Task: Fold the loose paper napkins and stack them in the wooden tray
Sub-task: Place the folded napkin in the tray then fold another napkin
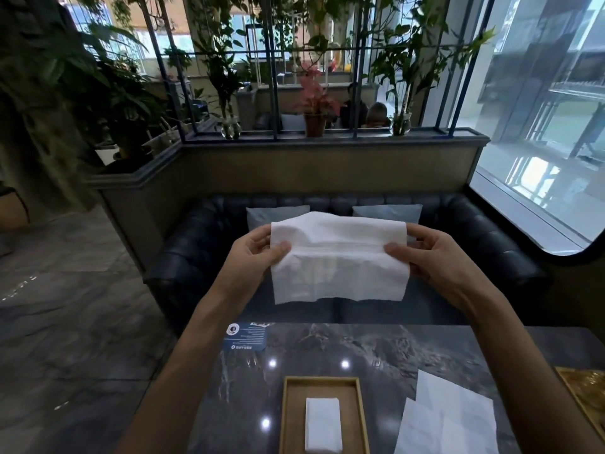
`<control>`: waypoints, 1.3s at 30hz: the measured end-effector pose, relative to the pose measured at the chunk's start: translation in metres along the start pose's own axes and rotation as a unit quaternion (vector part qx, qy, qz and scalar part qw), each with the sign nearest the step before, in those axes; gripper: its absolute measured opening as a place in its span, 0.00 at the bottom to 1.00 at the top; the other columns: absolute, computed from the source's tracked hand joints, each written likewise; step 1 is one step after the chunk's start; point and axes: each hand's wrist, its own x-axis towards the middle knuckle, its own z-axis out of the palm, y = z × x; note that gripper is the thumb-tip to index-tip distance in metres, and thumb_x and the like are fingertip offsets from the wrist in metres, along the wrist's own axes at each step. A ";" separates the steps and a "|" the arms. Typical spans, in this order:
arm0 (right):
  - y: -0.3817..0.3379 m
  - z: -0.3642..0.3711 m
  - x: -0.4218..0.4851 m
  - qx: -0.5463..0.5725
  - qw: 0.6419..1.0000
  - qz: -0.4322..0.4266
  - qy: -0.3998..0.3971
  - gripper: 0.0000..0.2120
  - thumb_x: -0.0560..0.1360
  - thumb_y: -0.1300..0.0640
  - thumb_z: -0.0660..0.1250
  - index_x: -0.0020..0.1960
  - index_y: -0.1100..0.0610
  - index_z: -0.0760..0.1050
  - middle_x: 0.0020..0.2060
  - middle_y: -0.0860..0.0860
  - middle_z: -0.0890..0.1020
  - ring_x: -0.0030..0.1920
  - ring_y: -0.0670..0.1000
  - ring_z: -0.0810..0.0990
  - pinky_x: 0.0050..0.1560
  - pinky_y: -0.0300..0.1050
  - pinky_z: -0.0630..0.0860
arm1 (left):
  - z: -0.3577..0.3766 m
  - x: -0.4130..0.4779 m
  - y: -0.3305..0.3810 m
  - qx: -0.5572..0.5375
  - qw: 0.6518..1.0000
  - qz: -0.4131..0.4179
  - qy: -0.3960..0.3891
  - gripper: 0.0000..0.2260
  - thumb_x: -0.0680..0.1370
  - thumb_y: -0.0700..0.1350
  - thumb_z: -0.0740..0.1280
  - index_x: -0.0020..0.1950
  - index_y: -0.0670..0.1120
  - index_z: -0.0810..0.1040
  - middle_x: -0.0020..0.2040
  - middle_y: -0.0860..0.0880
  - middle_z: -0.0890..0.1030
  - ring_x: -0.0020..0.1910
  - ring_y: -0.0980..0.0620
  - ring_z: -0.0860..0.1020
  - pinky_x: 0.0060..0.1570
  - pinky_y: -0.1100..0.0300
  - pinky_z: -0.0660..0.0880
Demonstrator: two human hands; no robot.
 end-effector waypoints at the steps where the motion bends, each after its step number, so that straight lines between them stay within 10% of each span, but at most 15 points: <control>1: -0.001 0.001 0.000 0.017 1.000 -0.008 0.013 0.14 0.74 0.64 0.72 0.59 0.59 0.82 0.51 0.59 0.87 0.51 0.57 0.86 0.54 0.50 0.83 | 0.000 0.000 0.001 -0.006 1.000 0.010 0.003 0.12 0.79 0.35 0.67 0.62 0.41 0.79 0.56 0.43 0.85 0.54 0.45 0.84 0.53 0.54 0.82; 8: -0.008 0.017 0.000 0.001 0.981 -0.161 0.106 0.07 0.76 0.66 0.71 0.49 0.58 0.85 0.42 0.50 0.88 0.43 0.49 0.86 0.43 0.43 0.82 | -0.002 -0.005 0.011 0.038 0.986 0.165 0.008 0.15 0.78 0.28 0.63 0.51 0.44 0.85 0.55 0.44 0.82 0.53 0.55 0.82 0.49 0.65 0.77; 14: -0.019 0.020 -0.001 0.006 0.971 -0.236 0.045 0.26 0.74 0.76 0.64 0.30 0.49 0.84 0.34 0.45 0.85 0.35 0.43 0.82 0.34 0.37 0.75 | -0.014 -0.004 0.023 0.048 0.977 0.205 0.015 0.19 0.74 0.29 0.63 0.38 0.50 0.86 0.55 0.46 0.79 0.55 0.51 0.79 0.49 0.61 0.77; 22: -0.028 0.022 -0.002 -0.006 0.957 -0.288 -0.022 0.26 0.74 0.78 0.63 0.37 0.50 0.86 0.51 0.48 0.86 0.57 0.48 0.82 0.55 0.42 0.79 | -0.019 -0.012 0.038 0.073 0.977 0.194 0.053 0.14 0.77 0.28 0.63 0.47 0.44 0.84 0.53 0.47 0.82 0.48 0.57 0.81 0.44 0.64 0.78; 35: -0.035 0.034 -0.006 -0.045 0.967 -0.250 0.029 0.22 0.79 0.71 0.63 0.44 0.48 0.88 0.44 0.46 0.88 0.48 0.45 0.85 0.50 0.39 0.81 | -0.030 -0.016 0.040 0.099 0.970 0.178 0.130 0.10 0.80 0.36 0.65 0.51 0.46 0.85 0.38 0.51 0.85 0.40 0.56 0.81 0.41 0.62 0.79; 39: -0.039 0.038 -0.007 -0.061 0.966 -0.253 0.005 0.24 0.79 0.72 0.62 0.43 0.47 0.87 0.45 0.44 0.88 0.48 0.43 0.84 0.48 0.36 0.79 | -0.037 -0.014 0.033 0.190 0.949 0.190 0.161 0.16 0.77 0.28 0.61 0.48 0.45 0.84 0.50 0.47 0.83 0.51 0.54 0.81 0.51 0.63 0.78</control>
